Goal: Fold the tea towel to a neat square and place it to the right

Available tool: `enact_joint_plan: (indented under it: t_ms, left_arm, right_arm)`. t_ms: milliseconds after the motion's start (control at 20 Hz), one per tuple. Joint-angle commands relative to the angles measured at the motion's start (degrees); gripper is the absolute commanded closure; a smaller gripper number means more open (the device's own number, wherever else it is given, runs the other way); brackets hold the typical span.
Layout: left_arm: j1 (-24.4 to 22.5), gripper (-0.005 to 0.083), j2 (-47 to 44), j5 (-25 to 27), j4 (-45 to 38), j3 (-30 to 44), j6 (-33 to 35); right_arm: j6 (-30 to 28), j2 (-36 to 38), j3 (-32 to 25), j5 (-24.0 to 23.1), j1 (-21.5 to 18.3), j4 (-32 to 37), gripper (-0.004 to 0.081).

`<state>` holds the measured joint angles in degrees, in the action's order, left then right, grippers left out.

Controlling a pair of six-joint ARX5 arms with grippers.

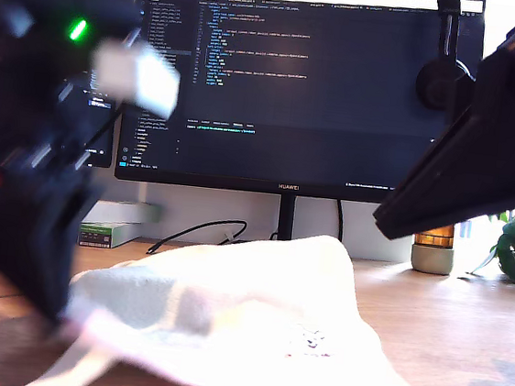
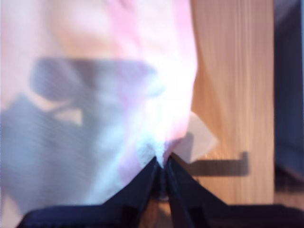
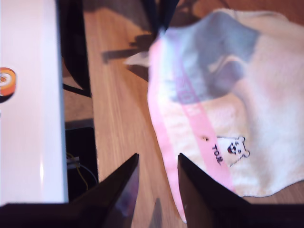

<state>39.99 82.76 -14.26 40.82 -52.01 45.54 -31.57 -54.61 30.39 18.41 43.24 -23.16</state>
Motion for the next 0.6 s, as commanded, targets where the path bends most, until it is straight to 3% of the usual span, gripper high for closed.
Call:
enact_joint_plan:
  t_ms: [0, 550]
  left_arm:
    - [0.2, 0.0797, 0.7, -1.8, 1.6, -1.9, -1.1]
    - [0.2, 0.0797, 0.7, -5.2, 7.8, -10.6, -2.1]
  right_arm:
    - [0.0, -2.4, -0.5, -0.9, 0.3, 0.4, 0.0536]
    - [-0.2, -17.9, -0.5, -2.4, 0.4, 10.6, 0.0466]
